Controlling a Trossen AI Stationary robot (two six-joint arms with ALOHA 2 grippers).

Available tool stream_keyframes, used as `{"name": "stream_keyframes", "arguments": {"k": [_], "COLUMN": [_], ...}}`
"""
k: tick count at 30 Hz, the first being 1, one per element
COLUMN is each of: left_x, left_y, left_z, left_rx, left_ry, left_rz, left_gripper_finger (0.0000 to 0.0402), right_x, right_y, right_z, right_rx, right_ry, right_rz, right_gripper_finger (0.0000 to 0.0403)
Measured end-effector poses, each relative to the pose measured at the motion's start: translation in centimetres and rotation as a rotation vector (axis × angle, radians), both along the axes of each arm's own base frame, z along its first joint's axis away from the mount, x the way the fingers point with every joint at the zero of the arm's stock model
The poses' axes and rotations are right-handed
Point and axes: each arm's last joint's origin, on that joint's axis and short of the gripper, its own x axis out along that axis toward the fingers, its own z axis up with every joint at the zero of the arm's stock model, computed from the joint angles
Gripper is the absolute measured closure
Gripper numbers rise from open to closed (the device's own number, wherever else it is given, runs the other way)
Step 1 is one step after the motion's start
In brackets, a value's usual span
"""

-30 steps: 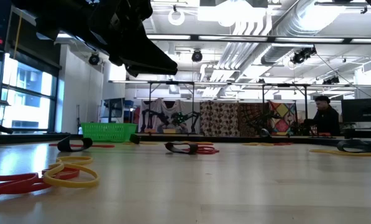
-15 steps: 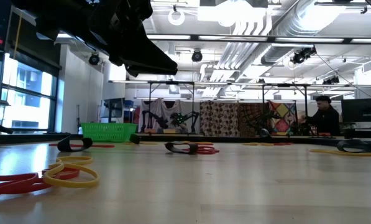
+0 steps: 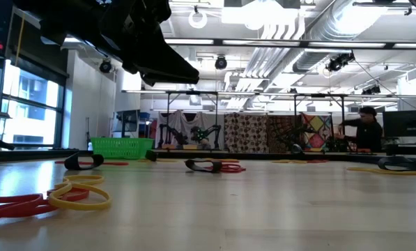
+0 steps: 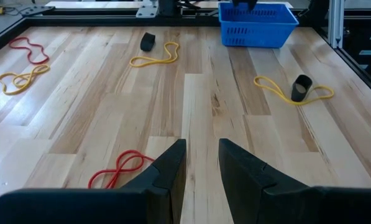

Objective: Sort rubber bands into baskets
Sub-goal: Put the red rubber band into the green bin

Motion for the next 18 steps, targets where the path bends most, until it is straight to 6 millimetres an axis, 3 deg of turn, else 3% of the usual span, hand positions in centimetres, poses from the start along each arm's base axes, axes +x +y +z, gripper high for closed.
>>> {"name": "stream_keyframes", "arguments": {"k": [5, 13, 18], "left_x": [0.0, -0.1, -0.7], "left_y": [0.0, -0.1, -0.2], "left_z": [0.0, -0.1, -0.1], "left_rx": [0.008, 0.017, 0.023], "left_ry": [0.000, 0.014, 0.075], "left_rz": [-0.004, -0.009, -0.036], "left_gripper_finger": [0.0314, 0.0320, 0.0346], "right_x": [0.0, 1.0, 2.1], "right_y": [0.1, 0.2, 0.2], "right_z": [0.5, 4.1, 5.0], "right_rx": [0.019, -0.093, -0.257], "right_ry": [0.020, -0.156, -0.401], "right_rz": [-0.005, 0.092, 0.202], "right_gripper_finger": [0.0281, 0.0392, 0.0383]}}
